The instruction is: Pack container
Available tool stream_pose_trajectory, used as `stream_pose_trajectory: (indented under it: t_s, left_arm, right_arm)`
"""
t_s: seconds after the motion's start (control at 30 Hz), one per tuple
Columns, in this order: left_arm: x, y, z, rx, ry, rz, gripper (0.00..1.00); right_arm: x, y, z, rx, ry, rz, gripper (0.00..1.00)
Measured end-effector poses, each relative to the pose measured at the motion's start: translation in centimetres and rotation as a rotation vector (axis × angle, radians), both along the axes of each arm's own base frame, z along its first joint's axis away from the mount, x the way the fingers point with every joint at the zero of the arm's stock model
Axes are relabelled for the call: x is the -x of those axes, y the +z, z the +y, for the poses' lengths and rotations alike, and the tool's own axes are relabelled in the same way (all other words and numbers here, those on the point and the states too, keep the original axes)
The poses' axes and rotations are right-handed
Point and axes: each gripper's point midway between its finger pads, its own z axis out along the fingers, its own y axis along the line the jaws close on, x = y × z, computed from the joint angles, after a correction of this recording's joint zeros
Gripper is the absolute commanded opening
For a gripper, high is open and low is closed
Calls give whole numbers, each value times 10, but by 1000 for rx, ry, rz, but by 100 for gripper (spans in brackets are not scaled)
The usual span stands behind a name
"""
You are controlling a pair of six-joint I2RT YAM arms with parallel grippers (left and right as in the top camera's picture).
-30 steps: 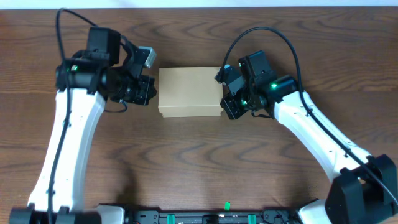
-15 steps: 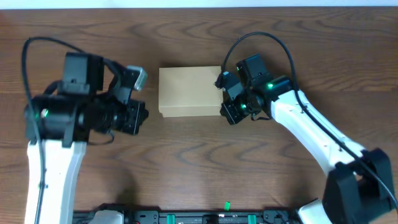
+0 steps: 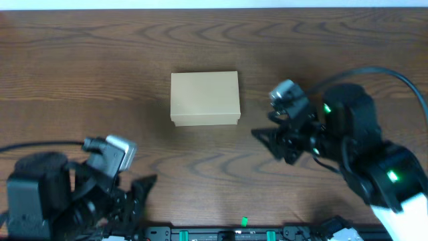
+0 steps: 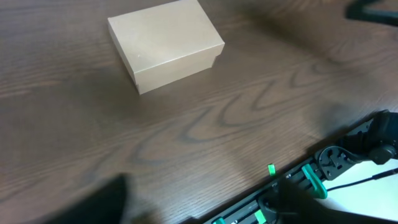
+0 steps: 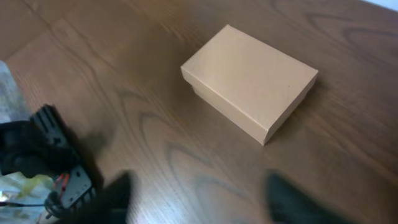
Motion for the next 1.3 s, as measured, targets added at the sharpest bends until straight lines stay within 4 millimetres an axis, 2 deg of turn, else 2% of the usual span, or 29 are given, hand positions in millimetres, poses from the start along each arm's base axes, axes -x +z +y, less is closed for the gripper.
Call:
stream_pose_trajectory:
  t_s: [0.07, 0.23, 0.87, 0.97, 1.1, 1.2, 1.3]
  left_arm:
    - [4, 2, 1, 4, 5, -15, 95]
    - [5, 2, 1, 6, 7, -18, 95]
    - [5, 2, 6, -16, 26, -28, 95]
    - [-1, 9, 13, -45, 62, -102, 95]
    - [-21, 30, 25, -67, 130, -321, 95]
    - [-33, 21, 36, -97, 199, -401, 95]
    - [-48, -9, 50, -135, 278, -419, 96]
  right_arm:
    - [10, 11, -5, -29, -13, -22, 99]
    - [20, 23, -10, -61, -26, -53, 99]
    - [20, 23, -9, -66, -32, -44, 99]
    - [21, 23, -10, -65, -32, -43, 99]
    - [21, 23, -10, -65, -32, -43, 99]
    - [21, 22, -9, -65, -28, -42, 99]
    - [22, 23, -8, -66, -27, -42, 99]
